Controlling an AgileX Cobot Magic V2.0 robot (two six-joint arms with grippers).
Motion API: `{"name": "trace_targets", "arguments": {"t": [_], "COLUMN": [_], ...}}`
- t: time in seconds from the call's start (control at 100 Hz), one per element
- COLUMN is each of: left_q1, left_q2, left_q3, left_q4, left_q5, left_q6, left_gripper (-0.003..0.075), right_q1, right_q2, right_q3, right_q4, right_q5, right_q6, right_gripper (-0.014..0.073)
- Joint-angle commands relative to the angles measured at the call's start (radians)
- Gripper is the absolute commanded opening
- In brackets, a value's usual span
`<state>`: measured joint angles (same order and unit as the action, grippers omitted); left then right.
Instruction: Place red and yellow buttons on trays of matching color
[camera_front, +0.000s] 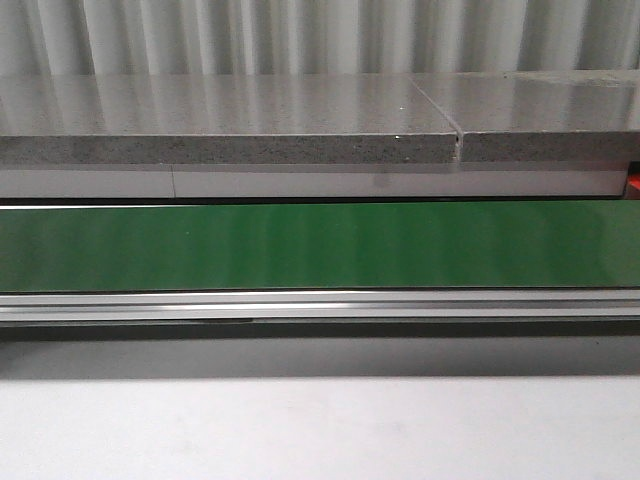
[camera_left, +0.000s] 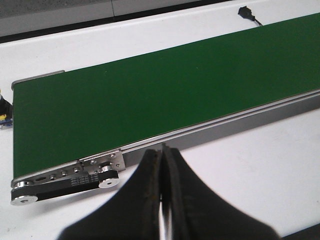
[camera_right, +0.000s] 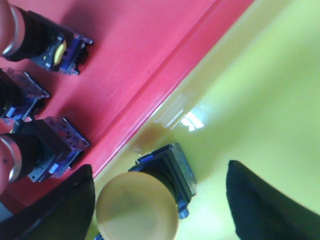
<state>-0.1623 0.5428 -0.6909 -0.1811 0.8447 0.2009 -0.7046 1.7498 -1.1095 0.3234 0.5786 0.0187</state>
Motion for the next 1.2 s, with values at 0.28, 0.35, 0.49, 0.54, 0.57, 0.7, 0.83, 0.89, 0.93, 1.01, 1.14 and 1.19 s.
{"name": "trace_targets", "arguments": {"t": [0.28, 0.35, 0.49, 0.54, 0.57, 0.7, 0.83, 0.89, 0.93, 1.01, 1.14, 1.19], "left_q1": [-0.006, -0.006, -0.006, -0.006, -0.006, -0.006, -0.006, -0.006, -0.006, -0.006, -0.006, -0.006], "left_q2": [0.004, 0.004, 0.004, 0.004, 0.004, 0.004, 0.004, 0.004, 0.004, 0.004, 0.004, 0.004], "left_q3": [-0.025, -0.025, -0.025, -0.025, -0.025, -0.025, -0.025, -0.025, -0.025, -0.025, -0.025, -0.025], "left_q4": [-0.022, -0.022, -0.022, -0.022, -0.022, -0.022, -0.022, -0.022, -0.022, -0.022, -0.022, -0.022], "left_q5": [-0.078, -0.078, -0.078, -0.078, -0.078, -0.078, -0.078, -0.078, -0.078, -0.078, -0.078, -0.078], "left_q6": [-0.004, -0.004, -0.004, -0.004, -0.004, -0.004, -0.004, -0.004, -0.004, -0.004, -0.004, -0.004], "left_gripper": [-0.002, -0.002, -0.002, -0.002, -0.002, -0.002, -0.002, -0.002, -0.002, -0.002, -0.002, -0.002], "right_q1": [-0.001, 0.0, 0.033, 0.056, 0.071, 0.142, 0.201, 0.231, 0.254, 0.302, 0.401, 0.436], "right_q2": [-0.179, -0.225, -0.31, -0.334, -0.347, -0.4, -0.442, -0.455, -0.463, -0.483, -0.519, -0.53], "right_q3": [-0.026, -0.026, -0.026, -0.026, -0.026, -0.026, -0.026, -0.026, -0.026, -0.026, -0.026, -0.026], "right_q4": [-0.034, -0.036, -0.036, -0.036, -0.036, -0.036, -0.039, -0.041, -0.045, -0.046, -0.046, -0.048], "right_q5": [0.007, 0.028, 0.058, 0.064, 0.067, 0.082, 0.114, 0.133, 0.141, 0.15, 0.15, 0.154], "right_q6": [-0.011, -0.019, -0.035, -0.042, -0.048, -0.062, -0.062, -0.063, -0.068, -0.108, -0.15, -0.16], "right_gripper": [0.0561, 0.0558, 0.0414, 0.0318, 0.0241, -0.0004, -0.0066, -0.0067, -0.0067, -0.0067, -0.0067, -0.0067]}}
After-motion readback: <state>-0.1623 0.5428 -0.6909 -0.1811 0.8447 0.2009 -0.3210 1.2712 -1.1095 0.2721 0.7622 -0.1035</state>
